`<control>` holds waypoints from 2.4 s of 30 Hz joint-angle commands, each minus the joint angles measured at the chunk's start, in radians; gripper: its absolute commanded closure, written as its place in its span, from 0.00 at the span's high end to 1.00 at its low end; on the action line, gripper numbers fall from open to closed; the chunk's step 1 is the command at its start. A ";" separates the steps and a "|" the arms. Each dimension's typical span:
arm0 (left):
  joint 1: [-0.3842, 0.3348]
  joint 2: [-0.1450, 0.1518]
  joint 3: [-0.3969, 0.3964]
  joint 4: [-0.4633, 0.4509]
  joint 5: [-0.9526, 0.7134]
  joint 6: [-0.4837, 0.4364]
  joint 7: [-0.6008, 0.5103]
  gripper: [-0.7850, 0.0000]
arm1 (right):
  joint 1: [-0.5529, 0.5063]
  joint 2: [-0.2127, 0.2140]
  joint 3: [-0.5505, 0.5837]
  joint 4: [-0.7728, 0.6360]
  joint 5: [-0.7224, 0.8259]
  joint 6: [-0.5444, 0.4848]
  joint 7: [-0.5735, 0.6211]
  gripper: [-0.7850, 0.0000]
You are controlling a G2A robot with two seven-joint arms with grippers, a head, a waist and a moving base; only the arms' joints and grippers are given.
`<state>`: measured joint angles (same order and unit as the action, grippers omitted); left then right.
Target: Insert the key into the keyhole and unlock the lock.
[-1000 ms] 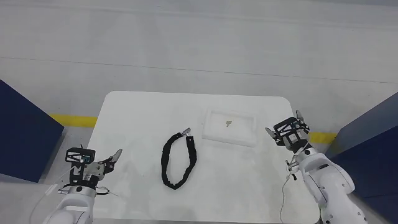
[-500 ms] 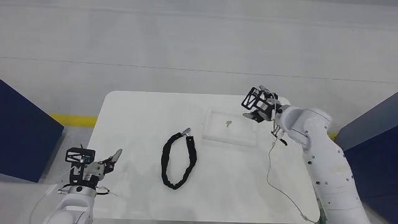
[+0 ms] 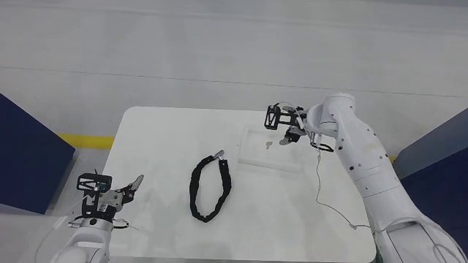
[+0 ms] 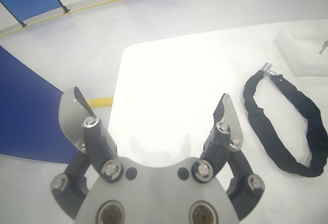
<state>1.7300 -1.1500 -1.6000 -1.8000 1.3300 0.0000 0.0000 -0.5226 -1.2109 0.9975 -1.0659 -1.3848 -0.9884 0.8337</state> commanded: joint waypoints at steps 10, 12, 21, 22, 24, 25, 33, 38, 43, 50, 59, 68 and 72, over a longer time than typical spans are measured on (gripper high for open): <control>0.000 0.000 0.000 0.000 0.000 0.000 0.000 1.00 | 0.095 -0.084 -0.197 0.253 0.050 0.066 -0.011 1.00; 0.000 0.000 0.000 0.000 0.000 0.000 0.000 1.00 | 0.100 -0.096 -0.228 0.293 0.035 0.059 -0.031 1.00; 0.000 0.000 0.000 0.000 0.000 0.000 0.000 1.00 | 0.127 -0.150 -0.304 0.446 0.010 0.132 -0.154 1.00; 0.000 0.000 0.000 0.000 0.000 0.000 0.000 1.00 | 0.131 -0.156 -0.309 0.460 0.016 0.135 -0.163 1.00; 0.000 0.000 0.000 0.000 0.000 0.000 0.000 1.00 | 0.139 -0.169 -0.321 0.486 0.018 0.146 -0.176 0.94; 0.000 0.000 0.000 0.000 0.000 0.000 0.000 1.00 | 0.142 -0.176 -0.328 0.499 0.018 0.149 -0.183 0.78; 0.000 0.000 0.000 0.000 0.000 0.000 0.000 1.00 | 0.168 -0.216 -0.358 0.597 0.008 0.222 -0.255 0.47; 0.000 0.000 0.000 0.000 0.000 0.000 0.000 1.00 | 0.181 -0.236 -0.372 0.648 0.003 0.237 -0.283 0.46; 0.000 0.000 0.000 0.000 0.000 0.000 0.000 1.00 | 0.189 -0.252 -0.381 0.688 -0.004 0.252 -0.314 0.42; 0.000 0.000 0.000 0.000 0.000 0.000 0.000 1.00 | 0.198 -0.270 -0.392 0.726 -0.016 0.272 -0.346 0.41; 0.000 0.000 0.000 0.000 0.000 0.000 0.000 1.00 | 0.195 -0.288 -0.406 0.766 -0.036 0.288 -0.376 0.36; 0.000 0.000 0.000 0.000 0.000 0.000 0.000 1.00 | 0.210 -0.295 -0.412 0.782 -0.053 0.261 -0.399 0.00; 0.000 0.000 0.000 0.000 0.000 0.000 0.000 1.00 | 0.224 -0.290 -0.406 0.781 -0.054 0.250 -0.440 0.00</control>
<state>1.7300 -1.1500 -1.6000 -1.8000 1.3300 0.0000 0.0000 -0.3030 -1.5023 0.5887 -0.2847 -1.4409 -0.7331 0.4024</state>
